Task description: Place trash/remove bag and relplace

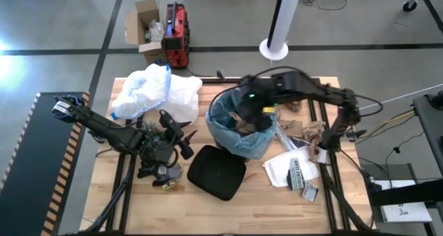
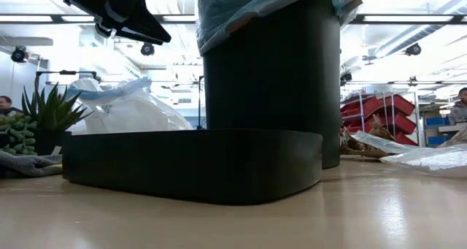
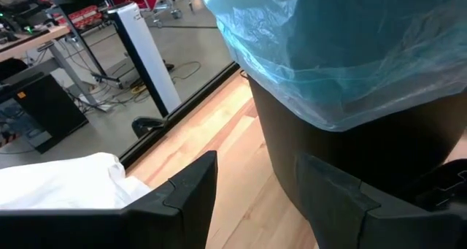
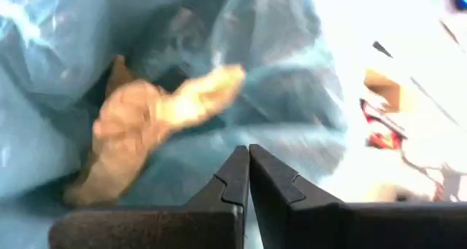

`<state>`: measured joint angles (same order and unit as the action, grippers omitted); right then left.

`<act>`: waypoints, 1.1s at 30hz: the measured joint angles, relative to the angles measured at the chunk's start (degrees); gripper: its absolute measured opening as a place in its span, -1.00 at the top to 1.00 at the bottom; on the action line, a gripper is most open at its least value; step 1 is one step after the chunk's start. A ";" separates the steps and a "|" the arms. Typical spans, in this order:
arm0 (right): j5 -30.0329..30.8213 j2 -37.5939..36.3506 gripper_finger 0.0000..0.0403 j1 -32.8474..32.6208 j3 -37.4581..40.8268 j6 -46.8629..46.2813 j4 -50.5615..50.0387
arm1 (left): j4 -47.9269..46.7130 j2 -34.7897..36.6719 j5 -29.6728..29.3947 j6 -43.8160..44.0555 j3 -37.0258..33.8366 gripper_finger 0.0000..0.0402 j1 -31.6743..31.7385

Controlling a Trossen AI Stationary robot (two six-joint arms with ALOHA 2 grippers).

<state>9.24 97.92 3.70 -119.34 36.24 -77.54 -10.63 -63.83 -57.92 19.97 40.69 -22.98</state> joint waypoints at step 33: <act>11.28 -17.24 1.00 -15.32 34.40 -20.98 16.17 | 8.46 -4.26 6.10 2.67 -0.04 0.00 -6.82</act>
<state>20.52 80.68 -11.62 -84.94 15.26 -61.37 -2.17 -68.09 -51.82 22.65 40.64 -29.80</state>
